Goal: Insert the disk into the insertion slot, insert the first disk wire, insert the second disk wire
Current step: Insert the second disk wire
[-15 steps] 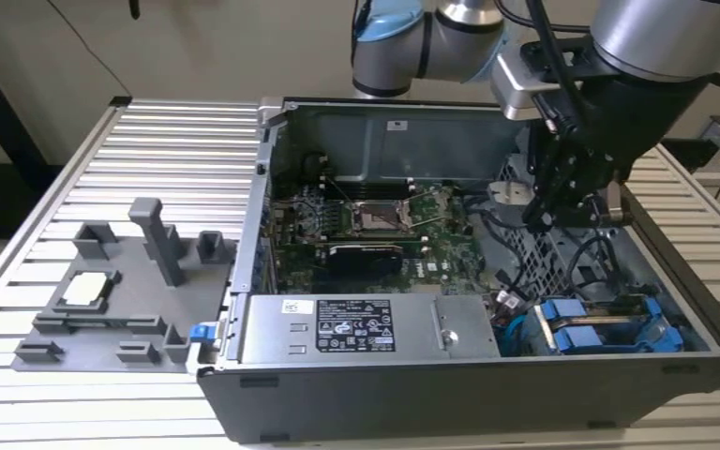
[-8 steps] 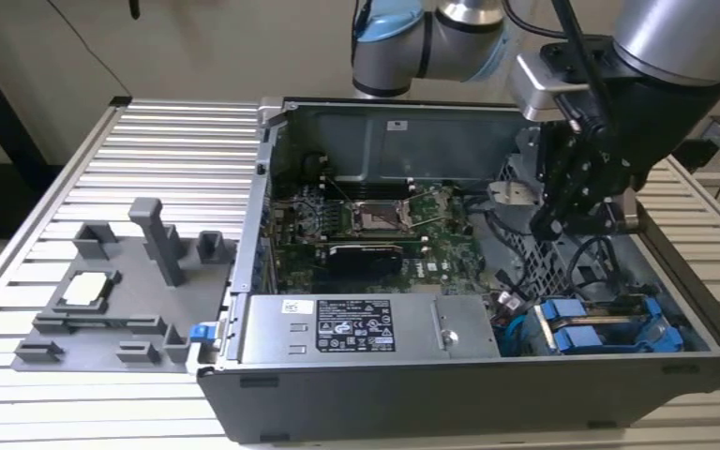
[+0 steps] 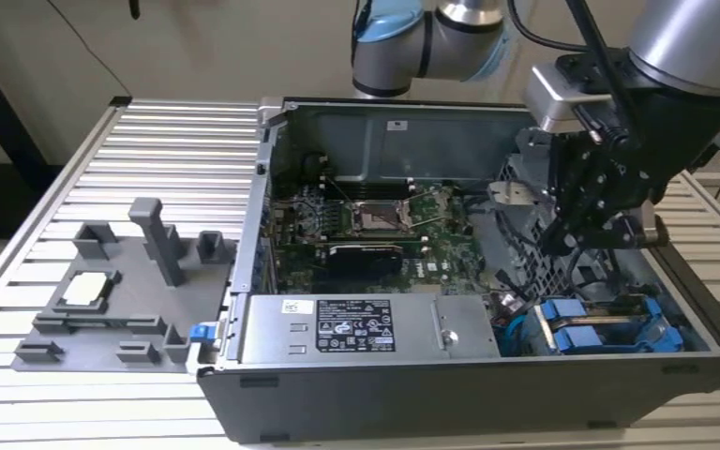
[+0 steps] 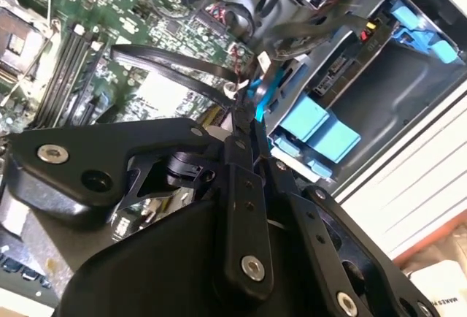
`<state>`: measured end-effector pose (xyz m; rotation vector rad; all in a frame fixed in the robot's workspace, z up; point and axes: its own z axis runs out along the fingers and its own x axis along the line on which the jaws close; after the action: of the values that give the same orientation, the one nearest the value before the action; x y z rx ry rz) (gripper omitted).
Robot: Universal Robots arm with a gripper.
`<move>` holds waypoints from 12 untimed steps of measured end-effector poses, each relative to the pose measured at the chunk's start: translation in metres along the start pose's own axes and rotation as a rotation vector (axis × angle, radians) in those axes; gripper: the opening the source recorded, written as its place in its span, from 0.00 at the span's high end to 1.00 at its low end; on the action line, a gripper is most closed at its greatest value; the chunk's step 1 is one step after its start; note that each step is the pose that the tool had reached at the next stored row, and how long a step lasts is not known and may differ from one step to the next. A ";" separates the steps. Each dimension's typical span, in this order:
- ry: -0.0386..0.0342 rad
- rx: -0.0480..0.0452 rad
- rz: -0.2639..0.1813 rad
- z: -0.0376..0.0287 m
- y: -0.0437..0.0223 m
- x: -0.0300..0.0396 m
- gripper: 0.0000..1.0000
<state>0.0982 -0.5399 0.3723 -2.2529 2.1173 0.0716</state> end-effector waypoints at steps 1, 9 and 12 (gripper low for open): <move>0.0037 -0.0003 0.000 0.0003 -0.0010 0.0014 0.84; 0.0233 -0.0016 0.000 0.0038 -0.0099 0.0139 0.84; 0.0259 -0.0017 0.000 0.0053 -0.0135 0.0173 0.84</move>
<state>0.1127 -0.5559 0.3659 -2.2674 2.1302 0.0446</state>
